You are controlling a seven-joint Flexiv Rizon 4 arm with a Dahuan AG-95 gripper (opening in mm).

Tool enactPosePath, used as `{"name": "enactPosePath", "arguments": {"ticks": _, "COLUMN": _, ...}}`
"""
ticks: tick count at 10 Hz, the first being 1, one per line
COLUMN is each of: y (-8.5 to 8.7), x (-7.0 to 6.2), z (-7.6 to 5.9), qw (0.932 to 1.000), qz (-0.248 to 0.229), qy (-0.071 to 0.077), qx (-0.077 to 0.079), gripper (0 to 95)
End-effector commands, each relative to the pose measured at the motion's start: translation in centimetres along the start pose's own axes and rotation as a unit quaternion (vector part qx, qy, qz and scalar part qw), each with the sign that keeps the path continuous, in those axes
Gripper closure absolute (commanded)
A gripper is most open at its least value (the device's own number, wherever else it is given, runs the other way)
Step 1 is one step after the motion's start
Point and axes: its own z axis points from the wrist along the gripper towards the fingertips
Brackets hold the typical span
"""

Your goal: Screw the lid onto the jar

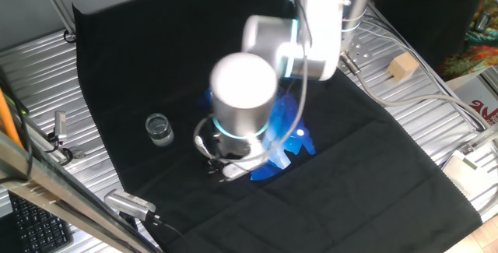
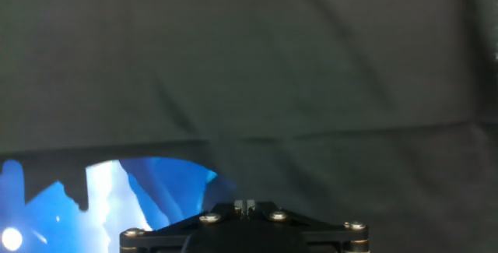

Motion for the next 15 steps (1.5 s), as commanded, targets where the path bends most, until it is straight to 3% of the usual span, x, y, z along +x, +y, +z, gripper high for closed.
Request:
{"name": "enactPosePath", "arguments": {"ticks": 1, "y": 0.8, "x": 0.4, "z": 0.7, "qw": 1.0, "qz": 0.001, "qy": 0.001, "qx": 0.004, "gripper": 95.0}}
{"name": "enactPosePath", "arguments": {"ticks": 3, "y": 1.1, "x": 0.7, "z": 2.0, "qw": 1.0, "qz": 0.002, "qy": 0.004, "qx": 0.006, "gripper": 95.0}}
{"name": "enactPosePath", "arguments": {"ticks": 6, "y": 0.8, "x": 0.6, "z": 2.7, "qw": 0.9999, "qz": 0.006, "qy": 0.005, "qx": 0.008, "gripper": 95.0}}
{"name": "enactPosePath", "arguments": {"ticks": 7, "y": 0.4, "x": 0.5, "z": 2.9, "qw": 0.9999, "qz": 0.007, "qy": 0.009, "qx": 0.008, "gripper": 95.0}}
{"name": "enactPosePath", "arguments": {"ticks": 8, "y": -0.4, "x": 0.1, "z": 2.7, "qw": 0.9997, "qz": 0.004, "qy": 0.024, "qx": 0.007, "gripper": 95.0}}
{"name": "enactPosePath", "arguments": {"ticks": 14, "y": -1.8, "x": 0.5, "z": 3.6, "qw": 0.9992, "qz": 0.016, "qy": 0.036, "qx": 0.003, "gripper": 95.0}}
{"name": "enactPosePath", "arguments": {"ticks": 15, "y": -2.0, "x": 0.6, "z": 3.5, "qw": 0.9986, "qz": 0.019, "qy": 0.049, "qx": 0.002, "gripper": 95.0}}
